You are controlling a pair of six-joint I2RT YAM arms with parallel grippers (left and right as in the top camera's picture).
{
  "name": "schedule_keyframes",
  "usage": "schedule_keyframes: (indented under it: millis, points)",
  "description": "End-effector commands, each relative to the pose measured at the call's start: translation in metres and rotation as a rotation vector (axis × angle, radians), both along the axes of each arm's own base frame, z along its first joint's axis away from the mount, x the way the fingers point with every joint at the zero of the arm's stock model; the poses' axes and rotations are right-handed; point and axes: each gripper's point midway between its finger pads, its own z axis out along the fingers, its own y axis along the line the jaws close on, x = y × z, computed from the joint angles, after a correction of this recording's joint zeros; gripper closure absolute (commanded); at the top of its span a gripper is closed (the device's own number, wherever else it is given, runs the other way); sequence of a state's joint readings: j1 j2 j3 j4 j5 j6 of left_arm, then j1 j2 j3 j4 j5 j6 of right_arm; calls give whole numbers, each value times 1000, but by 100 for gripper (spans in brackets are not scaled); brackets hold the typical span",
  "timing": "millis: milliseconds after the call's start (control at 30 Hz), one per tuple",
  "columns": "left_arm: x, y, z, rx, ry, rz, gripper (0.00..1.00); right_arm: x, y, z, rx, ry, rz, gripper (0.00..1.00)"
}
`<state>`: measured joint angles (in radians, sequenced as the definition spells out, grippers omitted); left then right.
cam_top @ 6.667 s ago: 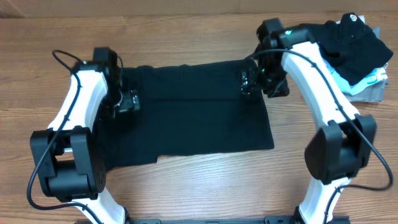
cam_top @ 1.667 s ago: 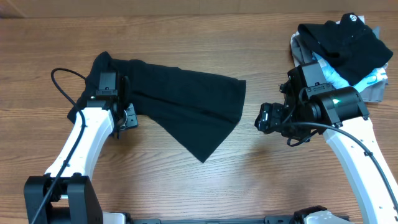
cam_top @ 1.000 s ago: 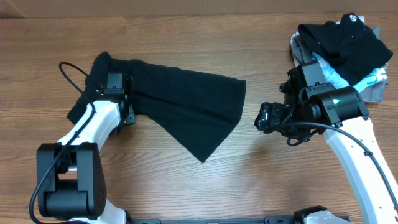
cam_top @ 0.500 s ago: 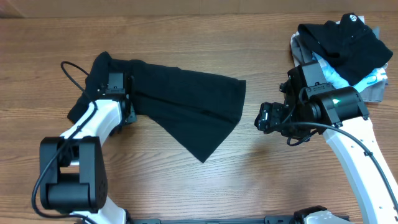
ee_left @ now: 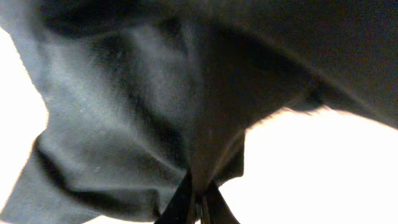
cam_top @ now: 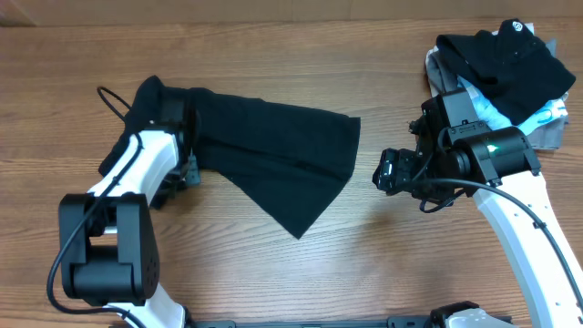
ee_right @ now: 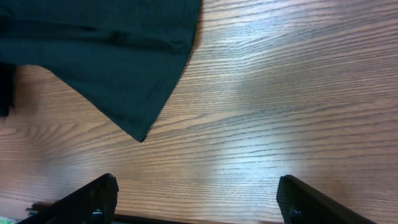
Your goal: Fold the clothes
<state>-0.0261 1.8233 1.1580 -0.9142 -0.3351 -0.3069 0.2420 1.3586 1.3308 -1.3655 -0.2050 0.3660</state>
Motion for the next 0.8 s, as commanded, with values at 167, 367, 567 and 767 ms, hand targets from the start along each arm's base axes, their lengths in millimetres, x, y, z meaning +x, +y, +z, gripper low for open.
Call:
schedule_keyframes:
  millis: [167,367,567,767]
  points:
    - [13,-29,73,-172,-19,-86,96,0,-1,1,-2,-7,1,14]
    - [25,-23,83,-151,-62,-91,96,0,-1,1,-2,-7,1,14]
    - [52,10,89,-87,-189,-25,96,0,-1,1,-2,-6,2,14]
    - [61,58,95,-56,-279,95,96,1,-1,1,-1,-8,1,14]
